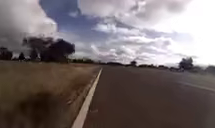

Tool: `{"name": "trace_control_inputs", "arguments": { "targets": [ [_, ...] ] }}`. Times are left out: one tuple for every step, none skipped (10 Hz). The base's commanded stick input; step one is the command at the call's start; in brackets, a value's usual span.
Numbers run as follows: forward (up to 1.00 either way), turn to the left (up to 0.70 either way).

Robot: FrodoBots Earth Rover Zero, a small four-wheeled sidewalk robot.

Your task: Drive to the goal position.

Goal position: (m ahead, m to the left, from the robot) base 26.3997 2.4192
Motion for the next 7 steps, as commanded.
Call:
{"name": "trace_control_inputs", "arguments": {
  "targets": [
    [1.00, -0.17],
    [1.00, 0.00],
    [1.00, 0.00],
    [1.00, 0.00],
    [0.99, 0.00],
    [0.99, 0.00],
    [0.98, 0.00]
  ]
}}
